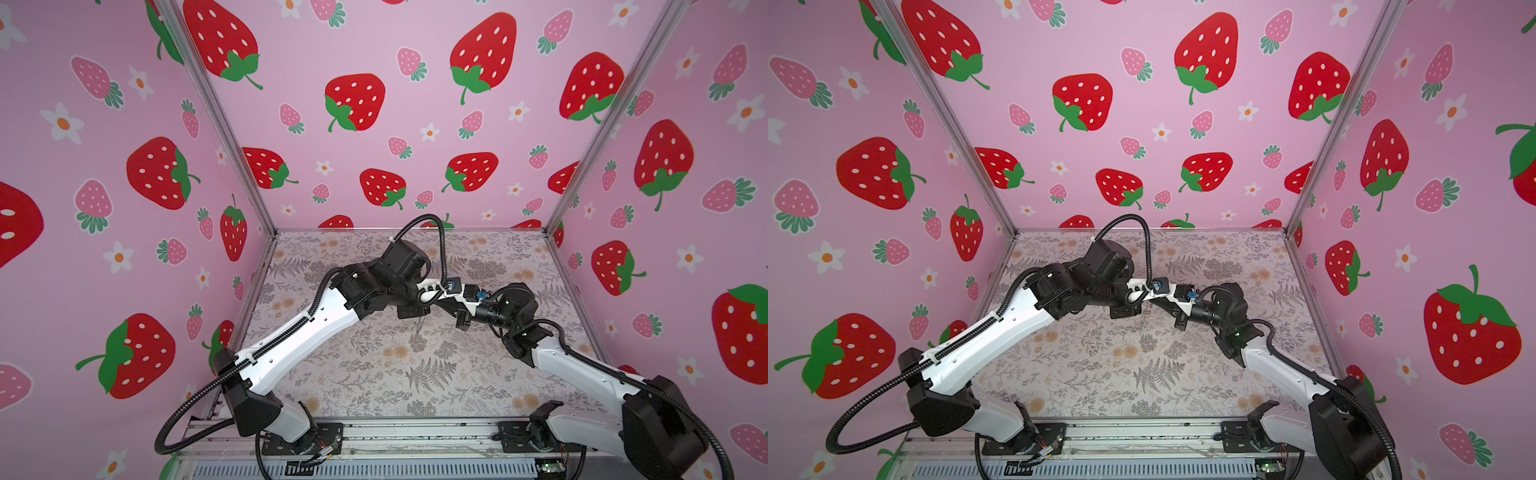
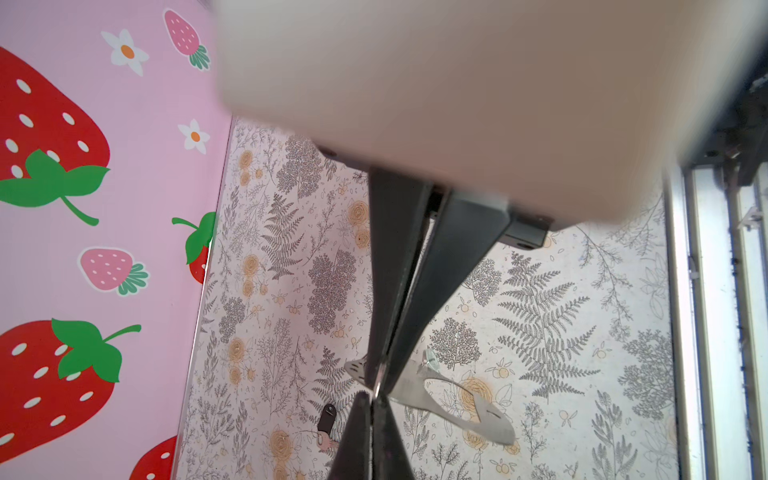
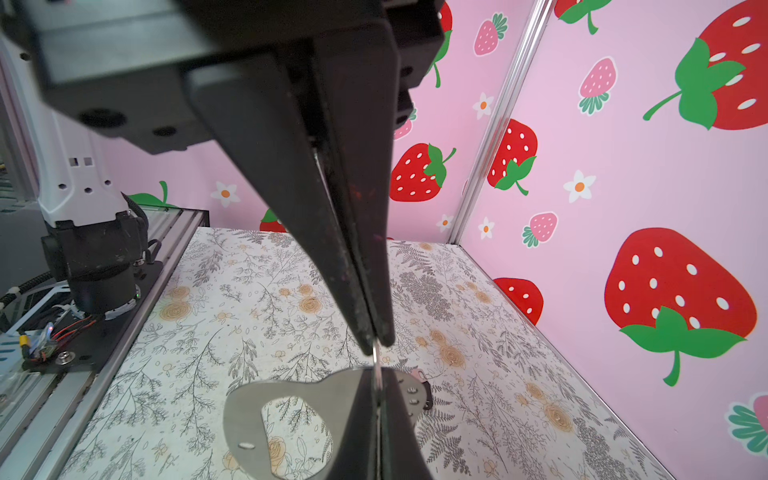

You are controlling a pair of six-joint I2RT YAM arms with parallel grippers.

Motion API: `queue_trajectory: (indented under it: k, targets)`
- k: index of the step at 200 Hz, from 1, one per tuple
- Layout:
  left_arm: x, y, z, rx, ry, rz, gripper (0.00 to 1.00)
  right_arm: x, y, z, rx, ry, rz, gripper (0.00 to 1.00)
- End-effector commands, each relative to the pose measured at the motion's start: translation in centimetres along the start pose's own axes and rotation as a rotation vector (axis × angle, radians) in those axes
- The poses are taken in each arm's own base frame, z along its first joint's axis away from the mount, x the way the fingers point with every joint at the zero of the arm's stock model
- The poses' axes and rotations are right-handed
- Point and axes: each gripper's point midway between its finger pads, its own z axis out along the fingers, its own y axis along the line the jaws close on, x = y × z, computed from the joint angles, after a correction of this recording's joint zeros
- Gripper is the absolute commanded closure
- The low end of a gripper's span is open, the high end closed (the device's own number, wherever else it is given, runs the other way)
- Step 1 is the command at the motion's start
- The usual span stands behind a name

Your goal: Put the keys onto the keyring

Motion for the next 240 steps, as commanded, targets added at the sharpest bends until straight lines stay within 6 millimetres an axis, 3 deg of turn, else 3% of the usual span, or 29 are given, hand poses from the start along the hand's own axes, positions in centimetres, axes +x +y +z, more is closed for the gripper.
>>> queue_trajectory:
  k: [1, 14, 51, 102, 180, 240]
  targets:
    - [-1.2, 1.0, -1.3, -0.06, -0.079, -0.024, 0.65, -1.5, -0.4, -0.3, 0.032, -0.03, -0.094, 1.0]
    - [-0.8, 1.5, -1.9, -0.082, -0.106, -0.067, 0.59, -1.3, -0.5, -0.4, 0.05, -0.023, -0.124, 1.0]
    - [0.9, 2.5, -3.5, -0.089, -0.227, -0.216, 0.58, -1.2, -0.5, -1.1, 0.098, -0.033, -0.283, 1.0]
    - [2.6, 2.4, -2.7, -0.064, -0.261, -0.3, 0.63, -2.0, -0.3, -1.7, 0.15, -0.079, -0.474, 1.0]
    - [2.4, 0.9, -1.8, 0.0, -0.332, -0.275, 0.7, -2.6, 0.5, -2.0, 0.217, -0.07, -0.715, 1.0]
    - [1.9, 0.4, -2.6, -0.004, -0.385, -0.218, 0.74, -2.7, 1.1, -1.7, 0.211, -0.061, -0.76, 1.0]
